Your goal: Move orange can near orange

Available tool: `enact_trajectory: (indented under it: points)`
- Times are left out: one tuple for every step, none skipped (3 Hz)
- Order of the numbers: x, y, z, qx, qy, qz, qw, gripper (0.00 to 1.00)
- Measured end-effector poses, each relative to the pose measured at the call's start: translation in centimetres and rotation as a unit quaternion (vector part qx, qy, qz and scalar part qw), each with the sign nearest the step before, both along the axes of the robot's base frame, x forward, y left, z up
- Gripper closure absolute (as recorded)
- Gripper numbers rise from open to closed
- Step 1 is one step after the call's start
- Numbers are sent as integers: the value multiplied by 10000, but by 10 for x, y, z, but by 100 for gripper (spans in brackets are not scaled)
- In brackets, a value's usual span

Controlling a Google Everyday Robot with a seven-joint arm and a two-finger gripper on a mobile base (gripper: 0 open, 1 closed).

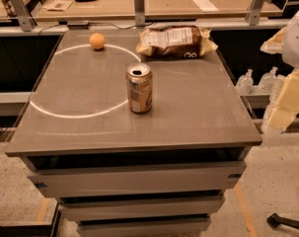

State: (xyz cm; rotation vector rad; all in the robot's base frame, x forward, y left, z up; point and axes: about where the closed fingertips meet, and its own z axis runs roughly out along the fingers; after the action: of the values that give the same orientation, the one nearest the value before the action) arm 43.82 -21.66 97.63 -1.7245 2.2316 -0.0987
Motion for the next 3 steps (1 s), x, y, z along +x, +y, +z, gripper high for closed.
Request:
enact_trajectory:
  points:
    - [0,0,0,2,-1,0,10000,0]
    - [0,0,0,232,-67,60,9997,0]
    - [-1,-1,-3,814,-159,159,9964,0]
